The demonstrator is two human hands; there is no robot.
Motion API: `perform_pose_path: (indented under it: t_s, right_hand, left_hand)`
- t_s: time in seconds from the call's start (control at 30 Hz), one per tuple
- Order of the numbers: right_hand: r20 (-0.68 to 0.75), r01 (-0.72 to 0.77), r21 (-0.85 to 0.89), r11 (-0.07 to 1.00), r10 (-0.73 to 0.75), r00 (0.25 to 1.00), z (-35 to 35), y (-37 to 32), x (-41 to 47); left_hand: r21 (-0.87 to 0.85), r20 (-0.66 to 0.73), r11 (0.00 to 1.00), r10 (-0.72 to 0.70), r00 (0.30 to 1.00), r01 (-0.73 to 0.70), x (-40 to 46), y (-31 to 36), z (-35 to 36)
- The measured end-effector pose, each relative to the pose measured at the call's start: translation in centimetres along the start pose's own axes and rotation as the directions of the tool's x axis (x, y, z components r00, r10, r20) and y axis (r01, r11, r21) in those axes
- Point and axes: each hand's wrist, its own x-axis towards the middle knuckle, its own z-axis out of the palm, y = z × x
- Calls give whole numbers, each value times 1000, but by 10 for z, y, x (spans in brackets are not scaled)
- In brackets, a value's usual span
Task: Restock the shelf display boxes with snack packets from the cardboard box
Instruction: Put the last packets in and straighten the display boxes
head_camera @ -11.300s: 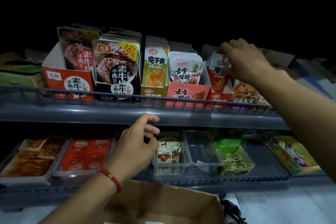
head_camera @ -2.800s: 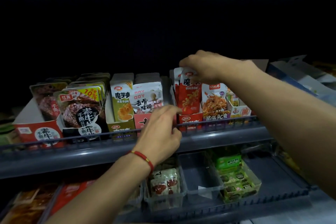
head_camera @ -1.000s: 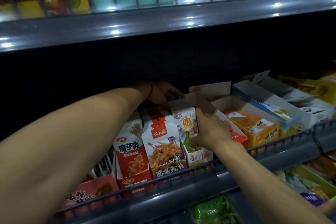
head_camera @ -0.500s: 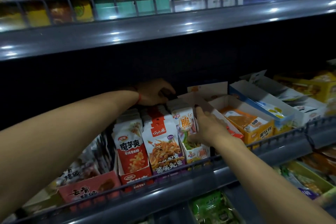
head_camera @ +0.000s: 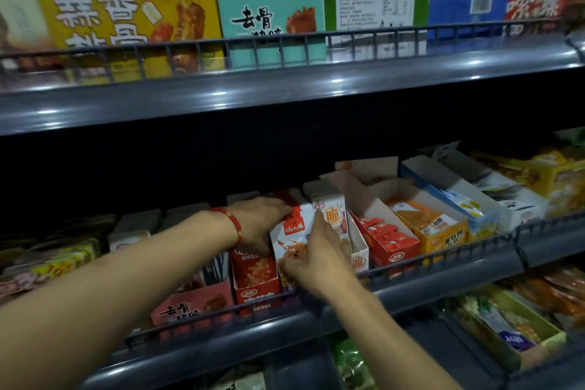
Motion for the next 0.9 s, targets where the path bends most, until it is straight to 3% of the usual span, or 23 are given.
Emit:
perform_pose_path:
  t_s: [0.23,0.53,0.63,0.9]
  right_hand:
    - [-243,-145,-130,981,110,964,26,-23,-8]
    - [-386,-253,-133,958,185,904,36,-38,5]
    - [-424,-261,-141,955,180,888,38,-38,6]
    - [-483,-328,-226,917,187,855,42,-46,18]
  left_hand:
    - [-4,-191,993,113,975,-116,12,-13,19]
    - [-46,4,995,85,996,-85,13,-31,13]
    - [7,-27,995,103,994,-102,11,-36,15]
    - [-52,-14,998,34,999,-35,8,-41,18]
